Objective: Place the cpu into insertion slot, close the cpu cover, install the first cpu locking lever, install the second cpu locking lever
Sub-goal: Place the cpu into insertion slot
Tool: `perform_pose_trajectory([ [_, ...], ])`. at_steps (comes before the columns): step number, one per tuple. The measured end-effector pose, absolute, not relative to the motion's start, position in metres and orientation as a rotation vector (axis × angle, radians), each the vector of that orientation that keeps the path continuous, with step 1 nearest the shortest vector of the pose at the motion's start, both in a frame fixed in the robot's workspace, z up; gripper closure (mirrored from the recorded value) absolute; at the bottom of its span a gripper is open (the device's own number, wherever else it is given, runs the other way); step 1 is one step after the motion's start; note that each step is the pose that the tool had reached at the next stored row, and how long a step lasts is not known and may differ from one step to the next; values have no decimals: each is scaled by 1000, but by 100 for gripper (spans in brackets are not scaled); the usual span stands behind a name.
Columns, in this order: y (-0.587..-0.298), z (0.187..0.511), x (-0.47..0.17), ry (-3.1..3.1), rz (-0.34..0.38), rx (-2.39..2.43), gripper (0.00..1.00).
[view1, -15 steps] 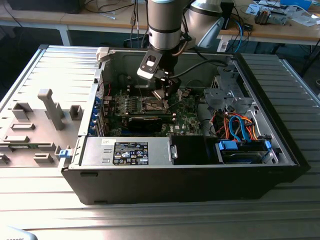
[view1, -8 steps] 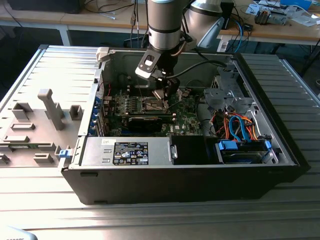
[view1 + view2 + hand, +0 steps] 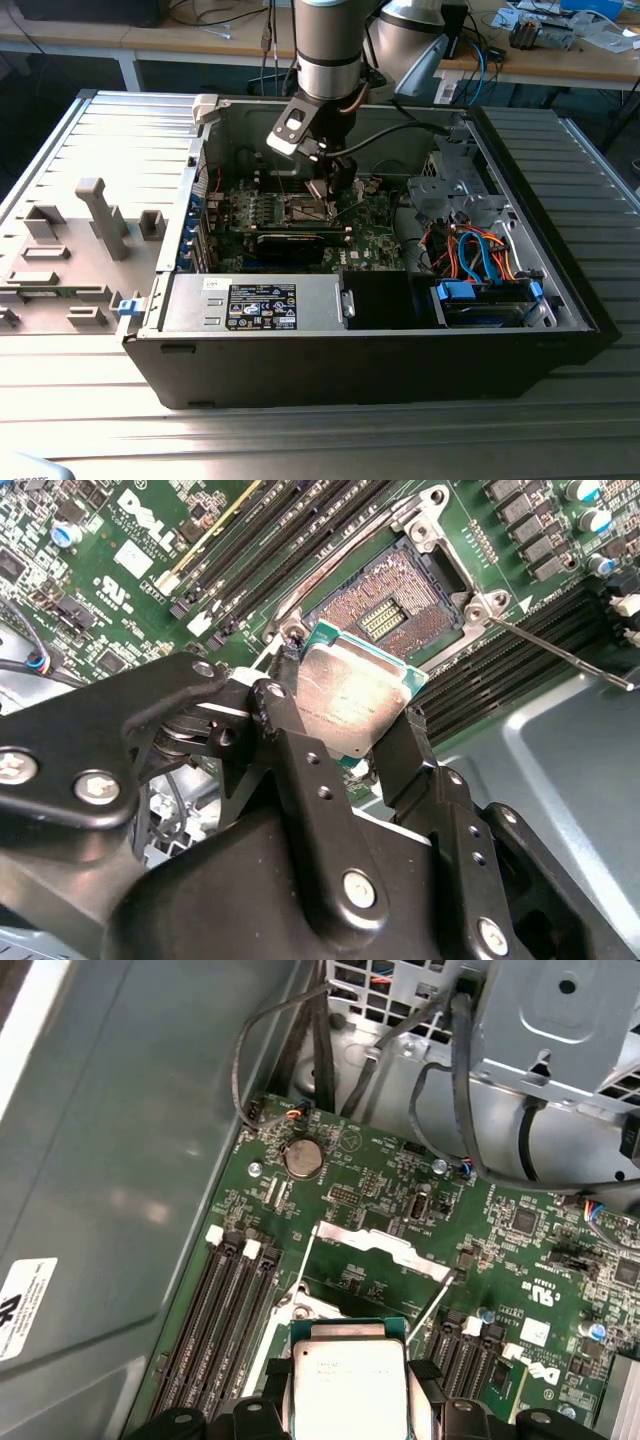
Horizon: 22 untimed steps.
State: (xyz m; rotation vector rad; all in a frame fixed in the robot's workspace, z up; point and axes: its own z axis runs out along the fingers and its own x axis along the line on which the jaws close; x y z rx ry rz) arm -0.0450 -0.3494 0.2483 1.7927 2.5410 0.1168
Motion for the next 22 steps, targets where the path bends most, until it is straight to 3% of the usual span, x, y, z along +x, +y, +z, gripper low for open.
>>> perform_pose_trajectory([
  [22, -349, 248, -45, 2490, 116, 1860, 46],
])
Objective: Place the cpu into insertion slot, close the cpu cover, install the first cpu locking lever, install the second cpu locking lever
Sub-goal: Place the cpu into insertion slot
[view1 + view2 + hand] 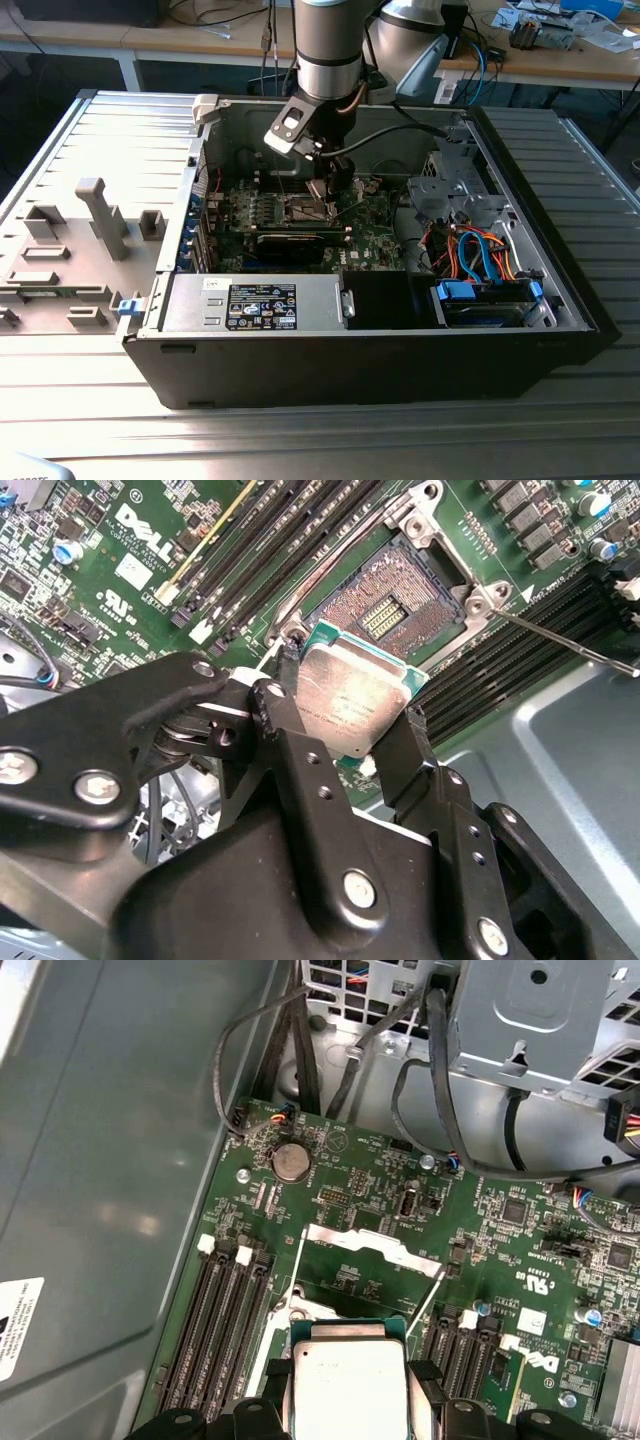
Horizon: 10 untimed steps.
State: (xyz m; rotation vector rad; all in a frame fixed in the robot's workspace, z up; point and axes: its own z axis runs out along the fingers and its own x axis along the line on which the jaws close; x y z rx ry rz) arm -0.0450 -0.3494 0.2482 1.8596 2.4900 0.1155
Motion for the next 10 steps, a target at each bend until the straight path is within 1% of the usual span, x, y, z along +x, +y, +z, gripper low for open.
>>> perform_pose_trajectory([
  [10, -349, 248, -45, 2461, 115, 1896, 46],
])
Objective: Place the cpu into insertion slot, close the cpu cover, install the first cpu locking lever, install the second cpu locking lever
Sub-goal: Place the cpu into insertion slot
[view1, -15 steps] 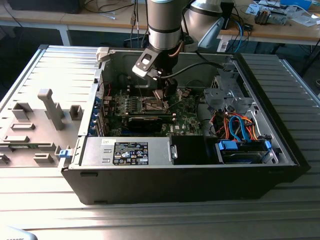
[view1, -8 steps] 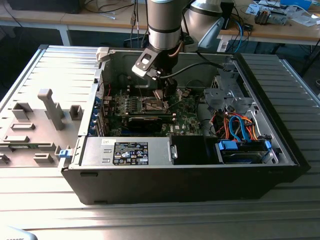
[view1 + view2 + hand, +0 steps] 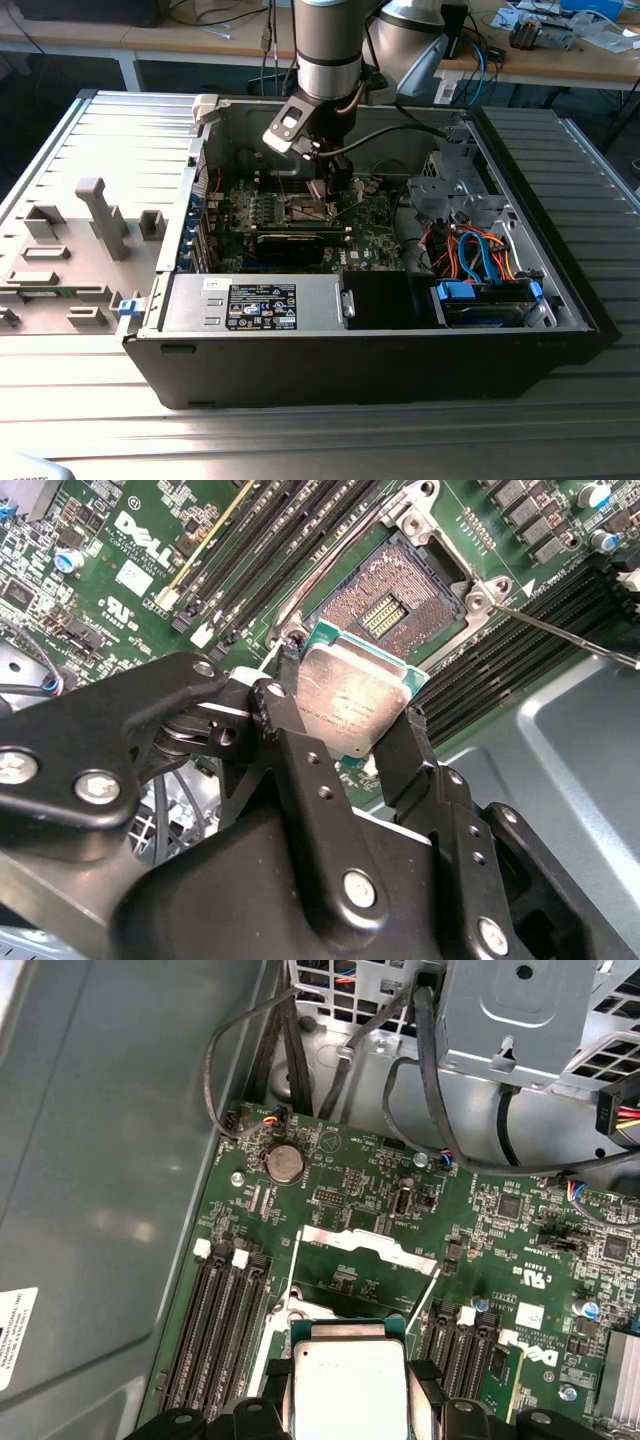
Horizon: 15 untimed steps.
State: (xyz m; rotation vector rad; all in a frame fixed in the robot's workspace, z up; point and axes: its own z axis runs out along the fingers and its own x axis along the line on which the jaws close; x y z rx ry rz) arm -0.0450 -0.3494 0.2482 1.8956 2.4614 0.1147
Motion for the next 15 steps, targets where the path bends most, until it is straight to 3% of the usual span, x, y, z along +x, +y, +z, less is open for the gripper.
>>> perform_pose_trajectory([
  [15, -349, 248, -45, 2420, 114, 1946, 46],
])
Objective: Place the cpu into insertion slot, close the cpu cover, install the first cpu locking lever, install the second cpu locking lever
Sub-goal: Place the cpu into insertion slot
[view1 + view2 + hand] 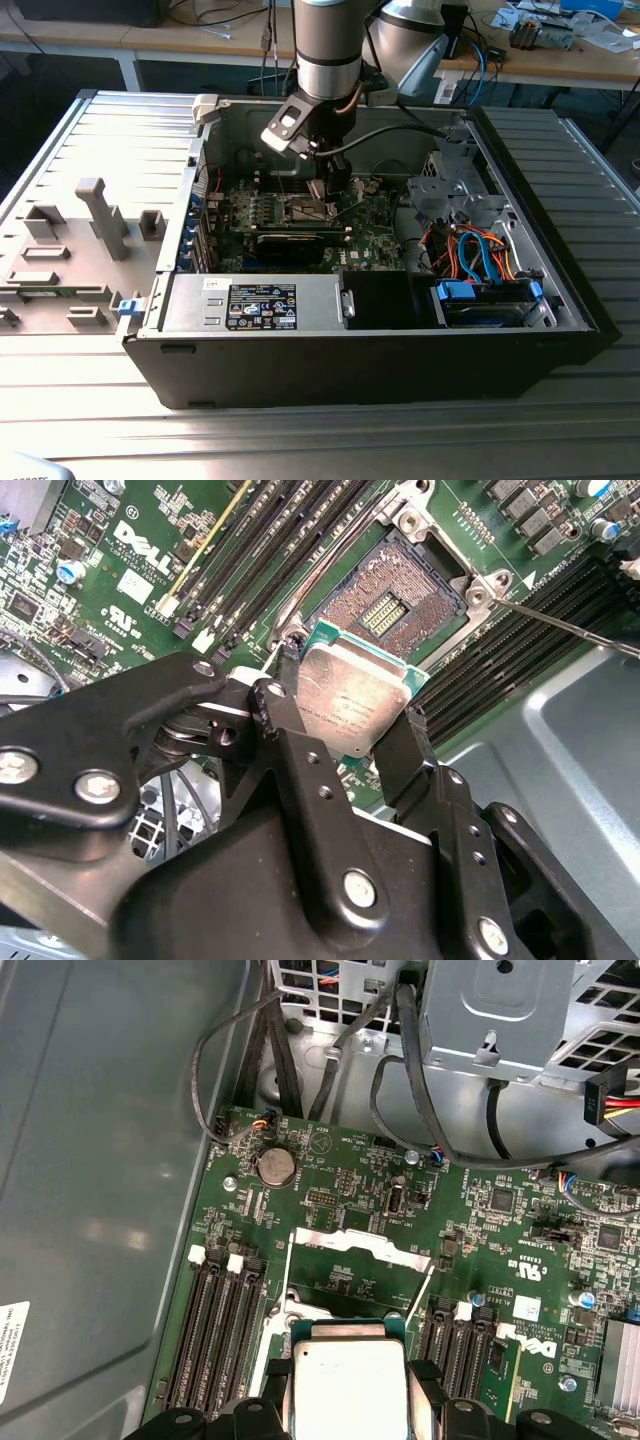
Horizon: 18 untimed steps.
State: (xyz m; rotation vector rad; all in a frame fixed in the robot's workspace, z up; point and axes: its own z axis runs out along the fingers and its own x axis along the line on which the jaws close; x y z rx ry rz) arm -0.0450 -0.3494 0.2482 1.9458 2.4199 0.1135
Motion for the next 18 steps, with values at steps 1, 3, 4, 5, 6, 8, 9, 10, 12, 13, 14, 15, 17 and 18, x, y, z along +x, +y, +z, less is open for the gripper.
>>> perform_pose_trajectory([
  [1, -349, 248, -45, 2418, 114, 1948, 46],
  [3, -349, 248, -45, 2413, 113, 1954, 46],
  [4, -349, 248, -45, 2409, 113, 1958, 46],
  [5, -349, 248, -45, 2407, 113, 1961, 46],
  [6, -349, 248, -45, 2404, 113, 1964, 46],
  [8, -349, 248, -45, 2398, 113, 1971, 46],
  [9, -349, 248, -45, 2395, 113, 1975, 46],
  [10, -349, 248, -45, 2393, 113, 1977, 46],
  [12, -349, 248, -45, 2384, 113, 1988, 46],
  [13, -349, 248, -45, 2381, 112, 1991, 46],
  [14, -349, 248, -45, 2376, 112, 1997, 46],
  [15, -349, 248, -45, 2373, 112, 2000, 46],
  [17, -349, 248, -45, 2366, 112, 2008, 46],
  [18, -349, 248, -45, 2363, 112, 2011, 46],
])
